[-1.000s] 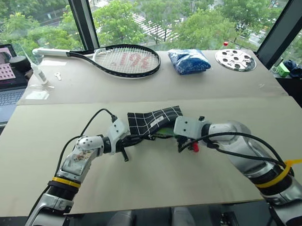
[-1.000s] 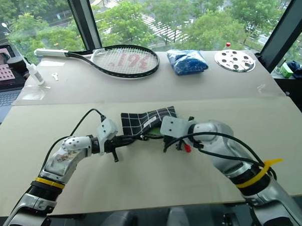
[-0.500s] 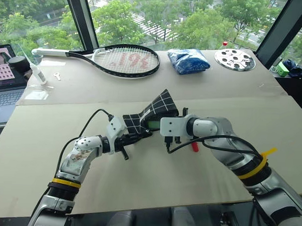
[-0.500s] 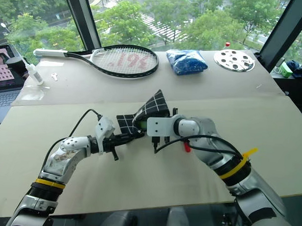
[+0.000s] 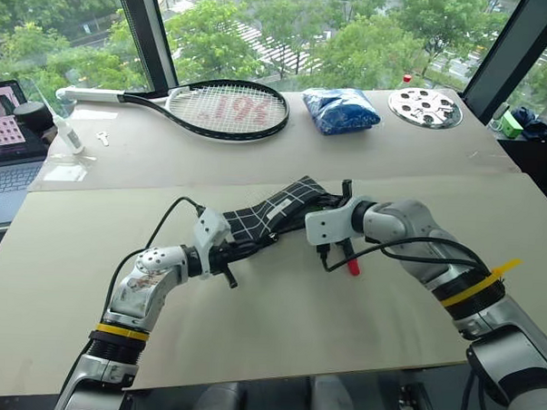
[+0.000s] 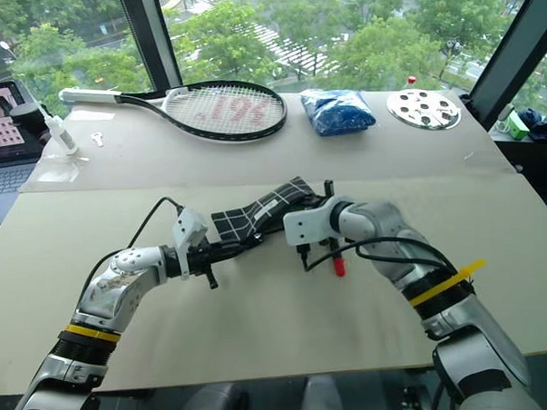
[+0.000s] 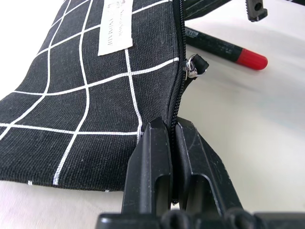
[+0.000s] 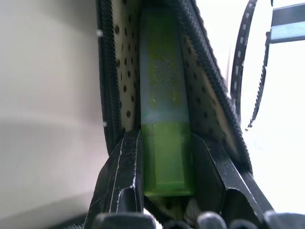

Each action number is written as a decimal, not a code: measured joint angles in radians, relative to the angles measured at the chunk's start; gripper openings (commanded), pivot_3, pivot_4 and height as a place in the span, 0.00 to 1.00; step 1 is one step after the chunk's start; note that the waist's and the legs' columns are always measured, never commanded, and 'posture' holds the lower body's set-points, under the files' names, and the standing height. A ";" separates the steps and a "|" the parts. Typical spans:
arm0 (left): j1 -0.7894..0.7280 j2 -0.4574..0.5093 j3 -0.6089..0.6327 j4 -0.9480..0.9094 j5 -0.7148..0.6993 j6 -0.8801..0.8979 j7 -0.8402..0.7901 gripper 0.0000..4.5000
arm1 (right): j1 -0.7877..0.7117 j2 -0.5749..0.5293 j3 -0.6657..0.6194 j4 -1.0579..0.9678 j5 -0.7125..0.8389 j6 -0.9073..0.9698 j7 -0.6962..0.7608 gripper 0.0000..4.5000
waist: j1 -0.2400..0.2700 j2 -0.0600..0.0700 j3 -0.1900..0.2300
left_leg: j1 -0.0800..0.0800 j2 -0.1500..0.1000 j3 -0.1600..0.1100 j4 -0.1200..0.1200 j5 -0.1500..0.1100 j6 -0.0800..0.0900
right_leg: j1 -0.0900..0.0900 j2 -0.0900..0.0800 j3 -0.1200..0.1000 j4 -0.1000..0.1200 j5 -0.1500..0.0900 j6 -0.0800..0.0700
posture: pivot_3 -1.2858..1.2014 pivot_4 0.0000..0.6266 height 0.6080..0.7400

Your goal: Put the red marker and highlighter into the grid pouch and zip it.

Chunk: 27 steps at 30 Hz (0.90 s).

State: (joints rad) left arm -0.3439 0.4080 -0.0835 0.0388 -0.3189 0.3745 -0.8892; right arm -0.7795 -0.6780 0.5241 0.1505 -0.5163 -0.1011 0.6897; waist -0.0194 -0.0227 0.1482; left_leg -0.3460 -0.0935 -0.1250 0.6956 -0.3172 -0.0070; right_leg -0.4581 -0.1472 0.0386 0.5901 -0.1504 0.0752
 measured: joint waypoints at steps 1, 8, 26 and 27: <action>-0.002 -0.001 0.000 0.000 -0.001 0.001 0.002 0.00 | 0.001 0.002 -0.018 -0.005 0.021 0.001 0.013 0.57 | 0.000 0.000 0.000 | 0.000 0.000 0.000 0.000 0.000 0.000 | 0.000 0.000 0.000 0.000 0.000 0.000 | 0.52 0.24 1.00; -0.038 -0.049 0.058 0.000 -0.069 0.056 0.049 0.00 | 0.041 0.024 -0.164 -0.106 0.230 0.164 0.152 0.80 | 0.002 0.000 0.000 | -0.001 0.000 0.000 0.000 0.000 0.000 | 0.000 0.000 0.000 -0.001 0.000 0.000 | 0.52 0.24 1.00; -0.041 -0.044 0.080 -0.004 -0.092 0.090 0.076 0.00 | 0.422 0.031 -0.640 -0.670 0.778 1.222 0.067 0.80 | 0.006 0.000 0.000 | -0.001 0.001 0.000 0.001 -0.001 0.001 | 0.000 0.000 0.000 -0.001 0.001 -0.001 | 0.52 0.24 1.00; -0.042 -0.044 0.079 -0.004 -0.092 0.090 0.075 0.00 | 0.424 0.052 -0.625 -0.681 0.777 1.258 0.030 0.80 | 0.007 0.000 0.000 | -0.001 0.001 0.000 0.001 -0.001 0.001 | 0.000 0.000 0.001 -0.001 0.001 0.000 | 0.52 0.24 1.00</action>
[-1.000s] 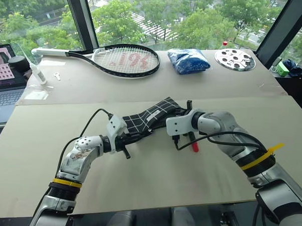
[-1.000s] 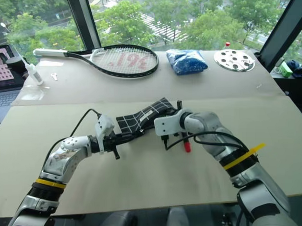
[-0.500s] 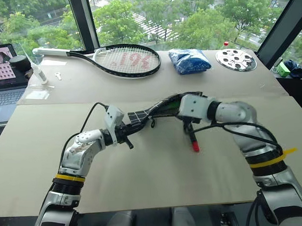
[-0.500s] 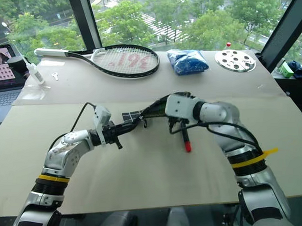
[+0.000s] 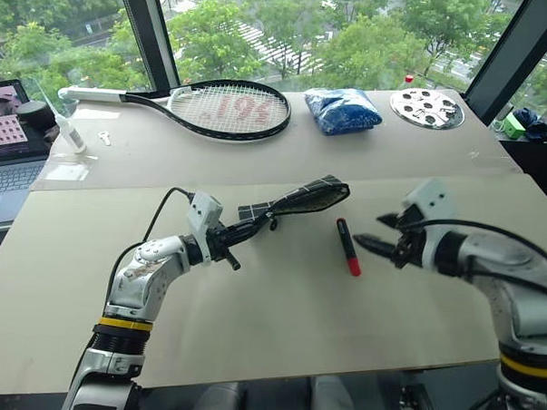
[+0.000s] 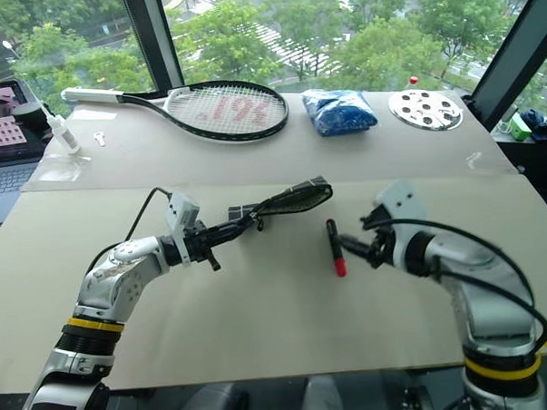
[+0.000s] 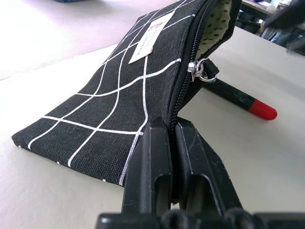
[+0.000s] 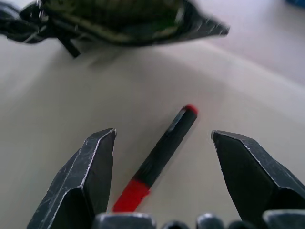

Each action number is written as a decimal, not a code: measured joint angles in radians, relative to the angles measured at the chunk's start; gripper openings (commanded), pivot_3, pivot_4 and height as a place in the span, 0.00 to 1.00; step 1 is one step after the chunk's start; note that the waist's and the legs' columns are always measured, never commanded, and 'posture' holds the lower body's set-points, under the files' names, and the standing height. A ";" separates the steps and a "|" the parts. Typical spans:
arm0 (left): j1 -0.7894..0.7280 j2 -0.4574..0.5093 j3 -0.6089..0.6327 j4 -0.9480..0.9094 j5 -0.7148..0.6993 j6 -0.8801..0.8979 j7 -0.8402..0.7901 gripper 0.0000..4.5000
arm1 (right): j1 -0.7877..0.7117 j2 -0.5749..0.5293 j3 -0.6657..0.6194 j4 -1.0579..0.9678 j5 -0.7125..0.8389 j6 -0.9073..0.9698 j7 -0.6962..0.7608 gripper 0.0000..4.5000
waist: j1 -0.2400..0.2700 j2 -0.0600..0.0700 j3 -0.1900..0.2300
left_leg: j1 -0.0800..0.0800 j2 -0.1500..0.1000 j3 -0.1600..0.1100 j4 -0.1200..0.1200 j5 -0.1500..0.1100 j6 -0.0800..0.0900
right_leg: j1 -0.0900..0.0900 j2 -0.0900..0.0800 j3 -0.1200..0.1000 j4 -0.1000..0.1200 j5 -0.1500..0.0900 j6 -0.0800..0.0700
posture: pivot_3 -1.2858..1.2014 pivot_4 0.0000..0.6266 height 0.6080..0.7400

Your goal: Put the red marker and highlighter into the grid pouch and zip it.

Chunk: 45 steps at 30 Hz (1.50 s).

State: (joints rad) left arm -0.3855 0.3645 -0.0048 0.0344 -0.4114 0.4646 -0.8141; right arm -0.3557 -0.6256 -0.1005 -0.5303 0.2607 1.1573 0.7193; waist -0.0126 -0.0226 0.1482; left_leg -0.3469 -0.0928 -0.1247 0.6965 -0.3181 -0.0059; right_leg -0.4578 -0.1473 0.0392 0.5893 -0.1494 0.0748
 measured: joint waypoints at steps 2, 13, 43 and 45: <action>0.000 0.001 -0.003 0.000 0.001 0.000 -0.002 0.00 | 0.000 0.025 0.013 -0.002 -0.009 0.042 -0.065 0.80 | 0.001 0.000 0.000 | 0.000 0.000 0.000 0.000 0.000 0.000 | 0.000 0.000 0.000 0.000 0.000 0.000 | 0.52 0.24 1.00; 0.000 0.005 -0.016 0.000 0.003 0.000 -0.004 0.00 | 0.000 0.091 0.131 0.074 -0.056 0.065 -0.256 0.80 | 0.000 0.000 0.000 | 0.000 0.000 0.000 0.000 0.000 0.000 | 0.000 0.000 0.000 0.000 0.000 0.000 | 0.52 0.24 1.00; -0.007 0.012 -0.040 -0.013 0.020 -0.003 -0.005 0.00 | -0.097 -0.405 0.120 -0.065 0.101 -0.283 0.190 0.13 | 0.001 0.000 0.000 | 0.001 0.001 0.002 0.000 -0.001 0.001 | 0.003 0.001 -0.001 -0.004 0.001 0.001 | 0.52 0.24 1.00; -0.007 0.010 -0.044 -0.010 0.021 -0.003 -0.005 0.00 | -0.120 -0.406 0.151 -0.049 0.081 -0.292 0.185 0.13 | 0.001 0.000 0.000 | 0.001 0.001 0.002 0.000 -0.001 0.001 | 0.002 0.001 -0.001 -0.004 0.001 0.001 | 0.52 0.24 1.00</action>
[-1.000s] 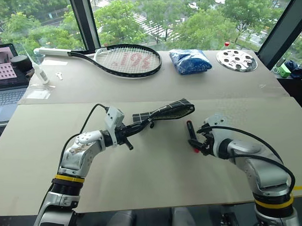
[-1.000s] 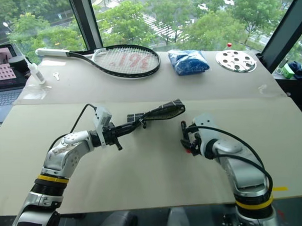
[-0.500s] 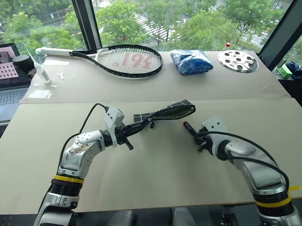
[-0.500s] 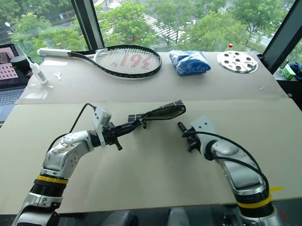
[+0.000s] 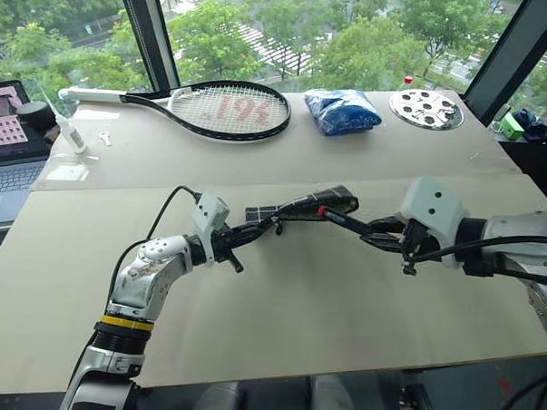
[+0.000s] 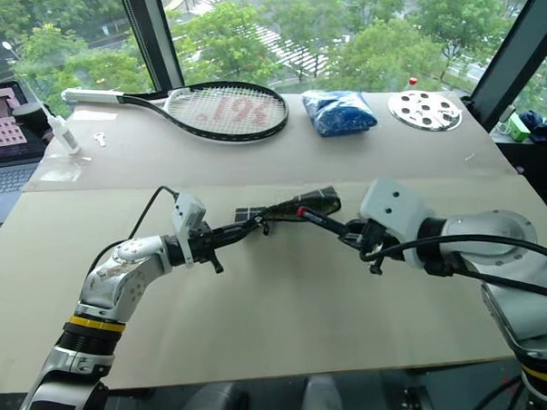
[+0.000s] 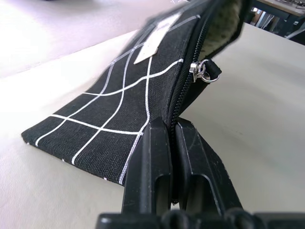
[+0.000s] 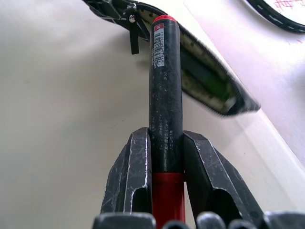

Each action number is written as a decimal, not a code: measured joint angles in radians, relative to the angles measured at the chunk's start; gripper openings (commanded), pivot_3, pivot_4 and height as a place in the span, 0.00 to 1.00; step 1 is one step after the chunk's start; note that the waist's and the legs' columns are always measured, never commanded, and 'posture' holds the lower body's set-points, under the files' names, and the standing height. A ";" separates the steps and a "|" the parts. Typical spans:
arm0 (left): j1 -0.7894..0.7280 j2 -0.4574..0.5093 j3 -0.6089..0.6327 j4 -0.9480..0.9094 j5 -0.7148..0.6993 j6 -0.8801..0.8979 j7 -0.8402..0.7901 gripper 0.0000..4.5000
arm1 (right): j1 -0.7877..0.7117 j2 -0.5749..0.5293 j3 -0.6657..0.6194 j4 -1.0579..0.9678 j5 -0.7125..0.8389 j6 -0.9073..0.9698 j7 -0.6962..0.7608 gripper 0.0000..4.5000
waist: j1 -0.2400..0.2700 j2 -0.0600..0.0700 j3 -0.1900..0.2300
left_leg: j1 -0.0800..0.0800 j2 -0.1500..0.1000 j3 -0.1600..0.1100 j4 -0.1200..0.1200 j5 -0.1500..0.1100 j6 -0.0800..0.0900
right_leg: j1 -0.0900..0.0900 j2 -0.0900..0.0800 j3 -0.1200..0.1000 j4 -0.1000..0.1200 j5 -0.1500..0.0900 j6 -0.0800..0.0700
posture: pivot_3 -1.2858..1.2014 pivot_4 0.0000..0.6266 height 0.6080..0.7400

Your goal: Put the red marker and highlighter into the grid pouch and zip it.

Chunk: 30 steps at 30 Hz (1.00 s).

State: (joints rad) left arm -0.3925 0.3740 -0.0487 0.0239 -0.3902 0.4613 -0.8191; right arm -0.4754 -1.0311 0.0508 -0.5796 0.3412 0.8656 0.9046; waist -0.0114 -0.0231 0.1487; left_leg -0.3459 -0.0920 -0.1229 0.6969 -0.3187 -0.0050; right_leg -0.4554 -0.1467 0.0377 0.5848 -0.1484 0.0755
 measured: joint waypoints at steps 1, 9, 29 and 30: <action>0.000 -0.001 -0.001 0.000 0.000 0.000 0.000 0.00 | -0.012 0.000 0.014 0.008 -0.009 -0.004 -0.002 0.13 | 0.000 0.000 0.000 | 0.000 0.000 0.000 0.000 0.000 0.000 | 0.000 0.000 0.000 0.000 0.000 0.000 | 0.52 0.24 1.00; 0.002 0.000 -0.002 0.000 0.001 0.000 0.001 0.00 | -0.066 -0.014 0.154 0.103 -0.173 -0.089 -0.035 0.13 | 0.002 0.000 0.000 | -0.001 0.000 0.000 0.000 0.000 0.000 | -0.001 0.000 0.000 0.001 0.000 0.000 | 0.52 0.24 1.00; -0.002 0.008 -0.013 0.010 0.003 0.000 -0.014 0.00 | -0.232 0.145 0.494 0.228 -0.575 -0.367 0.007 0.13 | -0.001 0.000 0.000 | -0.001 0.000 0.000 0.000 0.000 -0.001 | -0.002 0.000 0.000 0.001 0.000 0.000 | 0.52 0.24 1.00; -0.002 0.009 -0.013 0.013 0.005 0.000 -0.014 0.00 | -0.242 0.155 0.511 0.244 -0.605 -0.387 0.007 0.13 | -0.001 0.000 0.000 | -0.001 0.000 0.000 0.000 0.000 -0.001 | -0.002 0.000 0.000 0.001 0.000 0.000 | 0.52 0.24 1.00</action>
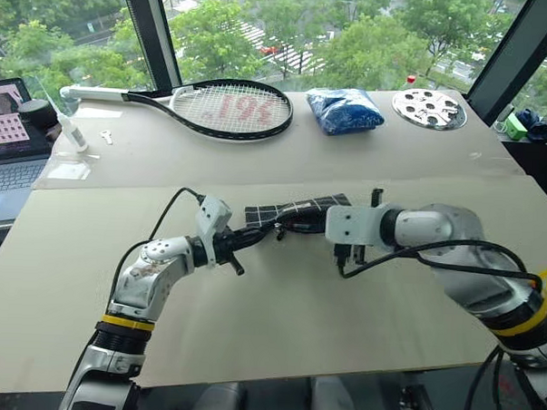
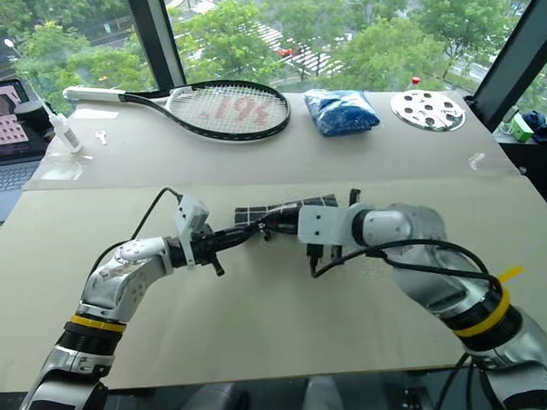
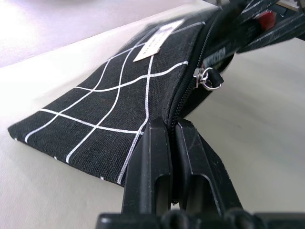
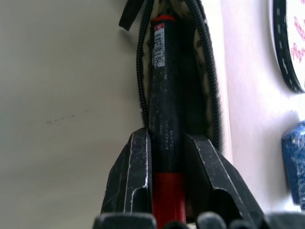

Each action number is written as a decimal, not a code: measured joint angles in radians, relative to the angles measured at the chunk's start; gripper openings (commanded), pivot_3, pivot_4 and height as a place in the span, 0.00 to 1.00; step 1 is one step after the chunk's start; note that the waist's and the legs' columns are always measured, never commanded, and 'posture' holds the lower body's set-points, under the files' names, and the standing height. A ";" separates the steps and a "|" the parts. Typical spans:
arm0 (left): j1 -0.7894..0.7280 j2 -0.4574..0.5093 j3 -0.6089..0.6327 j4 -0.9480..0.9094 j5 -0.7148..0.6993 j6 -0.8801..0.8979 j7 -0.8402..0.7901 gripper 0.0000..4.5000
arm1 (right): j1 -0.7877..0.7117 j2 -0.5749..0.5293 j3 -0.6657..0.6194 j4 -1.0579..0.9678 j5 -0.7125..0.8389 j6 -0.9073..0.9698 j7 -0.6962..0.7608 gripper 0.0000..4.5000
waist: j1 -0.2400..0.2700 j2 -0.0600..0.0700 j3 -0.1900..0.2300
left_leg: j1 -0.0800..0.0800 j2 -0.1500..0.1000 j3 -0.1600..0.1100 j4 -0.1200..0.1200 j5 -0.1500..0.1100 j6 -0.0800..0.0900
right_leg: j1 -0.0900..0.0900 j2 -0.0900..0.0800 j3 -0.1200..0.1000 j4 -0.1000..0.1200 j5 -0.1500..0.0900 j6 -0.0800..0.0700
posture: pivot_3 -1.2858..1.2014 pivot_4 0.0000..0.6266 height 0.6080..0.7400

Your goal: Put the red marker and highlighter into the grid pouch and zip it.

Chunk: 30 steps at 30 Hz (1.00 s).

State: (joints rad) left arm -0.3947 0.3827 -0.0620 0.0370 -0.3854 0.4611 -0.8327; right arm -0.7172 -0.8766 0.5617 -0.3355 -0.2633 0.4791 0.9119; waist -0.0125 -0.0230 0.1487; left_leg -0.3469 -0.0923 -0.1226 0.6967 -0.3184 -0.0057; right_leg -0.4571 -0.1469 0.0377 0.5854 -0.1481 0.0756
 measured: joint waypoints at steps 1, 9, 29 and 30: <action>0.001 0.001 0.000 0.002 0.001 0.000 0.000 0.00 | -0.022 0.019 0.024 0.028 -0.049 -0.038 -0.002 0.13 | -0.001 0.000 0.000 | 0.000 0.000 0.000 0.000 0.000 0.000 | 0.000 0.000 0.000 0.000 0.000 0.000 | 0.52 0.24 1.00; 0.003 0.001 0.003 0.002 0.008 0.000 0.001 0.00 | -0.103 0.184 0.085 0.228 -0.259 -0.242 -0.054 0.13 | -0.005 0.000 0.000 | 0.000 0.000 0.000 -0.001 0.000 -0.001 | -0.001 0.000 0.000 0.000 0.000 0.000 | 0.52 0.24 1.00; 0.007 -0.007 0.027 -0.008 -0.011 0.003 0.020 0.00 | 0.054 0.149 -0.445 0.154 0.204 -0.038 0.096 0.71 | 0.000 0.000 0.000 | 0.000 0.000 -0.001 -0.001 0.000 0.000 | -0.001 0.000 0.000 0.000 0.000 -0.001 | 0.52 0.24 1.00; 0.009 -0.006 0.030 -0.009 -0.012 0.004 0.021 0.00 | 0.087 0.139 -0.493 0.106 0.270 0.034 0.125 0.71 | 0.001 0.000 0.000 | 0.000 0.000 -0.001 -0.001 0.000 0.000 | 0.000 0.000 -0.001 0.000 0.000 -0.001 | 0.52 0.24 1.00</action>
State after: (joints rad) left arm -0.3854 0.3766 -0.0321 0.0285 -0.3972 0.4647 -0.8119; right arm -0.6297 -0.7372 0.0690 -0.2299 0.0070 0.5129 1.0373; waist -0.0119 -0.0229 0.1486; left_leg -0.3472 -0.0918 -0.1240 0.6956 -0.3187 -0.0060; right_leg -0.4575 -0.1468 0.0370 0.5851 -0.1478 0.0750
